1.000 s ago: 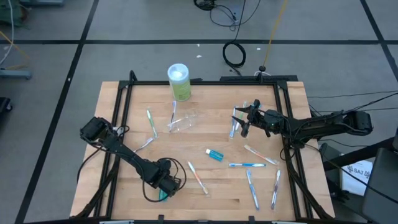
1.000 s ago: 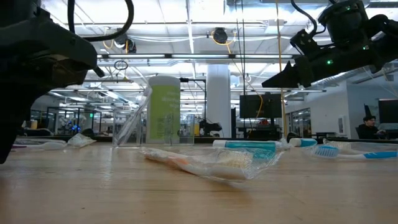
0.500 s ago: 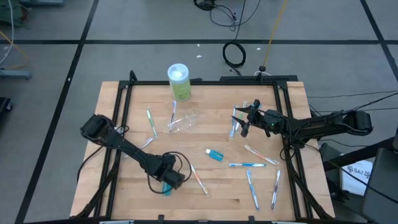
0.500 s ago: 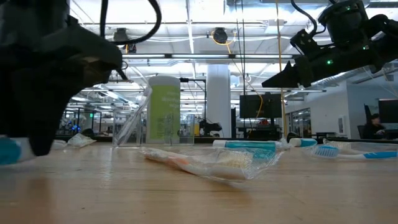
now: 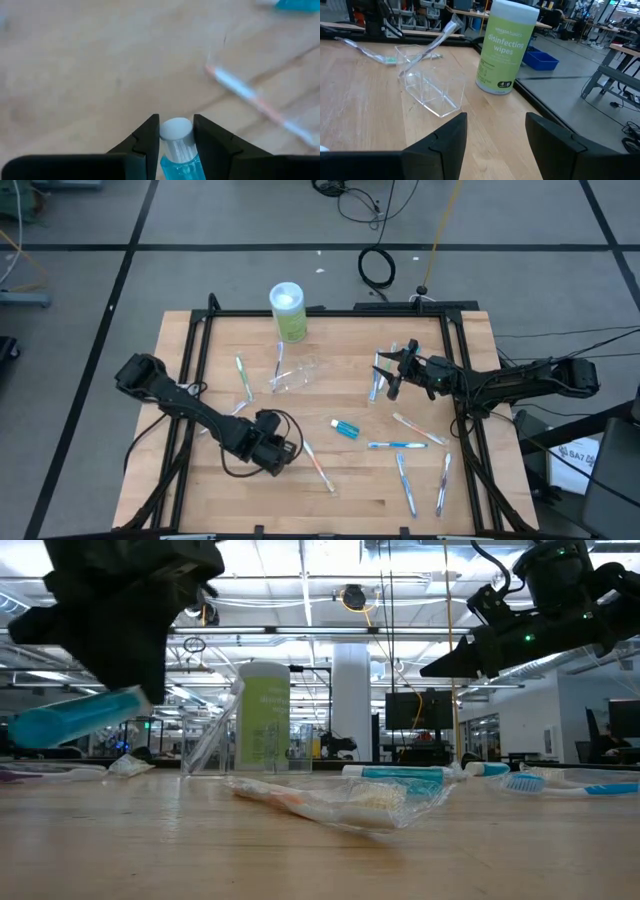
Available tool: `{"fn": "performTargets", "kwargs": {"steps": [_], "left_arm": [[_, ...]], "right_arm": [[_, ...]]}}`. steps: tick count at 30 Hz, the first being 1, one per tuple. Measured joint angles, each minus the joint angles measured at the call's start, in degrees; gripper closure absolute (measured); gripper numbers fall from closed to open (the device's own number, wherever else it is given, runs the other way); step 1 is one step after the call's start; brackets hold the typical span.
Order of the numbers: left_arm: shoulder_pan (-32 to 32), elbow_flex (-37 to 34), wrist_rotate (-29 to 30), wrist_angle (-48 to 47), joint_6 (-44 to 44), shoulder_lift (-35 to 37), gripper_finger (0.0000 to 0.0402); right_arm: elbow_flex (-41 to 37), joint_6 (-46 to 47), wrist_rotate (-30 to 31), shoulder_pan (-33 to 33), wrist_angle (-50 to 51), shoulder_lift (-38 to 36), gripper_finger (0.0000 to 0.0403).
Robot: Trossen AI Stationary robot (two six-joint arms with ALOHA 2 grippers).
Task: Pick & Place toothbrushing station
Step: Put the bottom blue mouthwash into the transparent organizer
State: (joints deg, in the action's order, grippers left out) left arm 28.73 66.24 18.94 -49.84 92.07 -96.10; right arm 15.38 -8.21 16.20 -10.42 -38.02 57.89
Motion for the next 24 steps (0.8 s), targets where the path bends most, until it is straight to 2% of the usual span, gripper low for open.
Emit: {"fn": "performTargets", "kwargs": {"steps": [13, 24], "left_arm": [[-3.8, 0.0, 12.5, 0.1, -6.1, 0.3, 0.0289], [-6.5, 0.0, 16.1, 0.2, -8.5, 0.3, 0.0289]], "right_arm": [[0.0, 0.0, 0.1, 0.0, -0.3, 0.0, 0.0206], [0.0, -0.2, 0.1, 0.0, -0.3, 0.0, 0.0206]]}}
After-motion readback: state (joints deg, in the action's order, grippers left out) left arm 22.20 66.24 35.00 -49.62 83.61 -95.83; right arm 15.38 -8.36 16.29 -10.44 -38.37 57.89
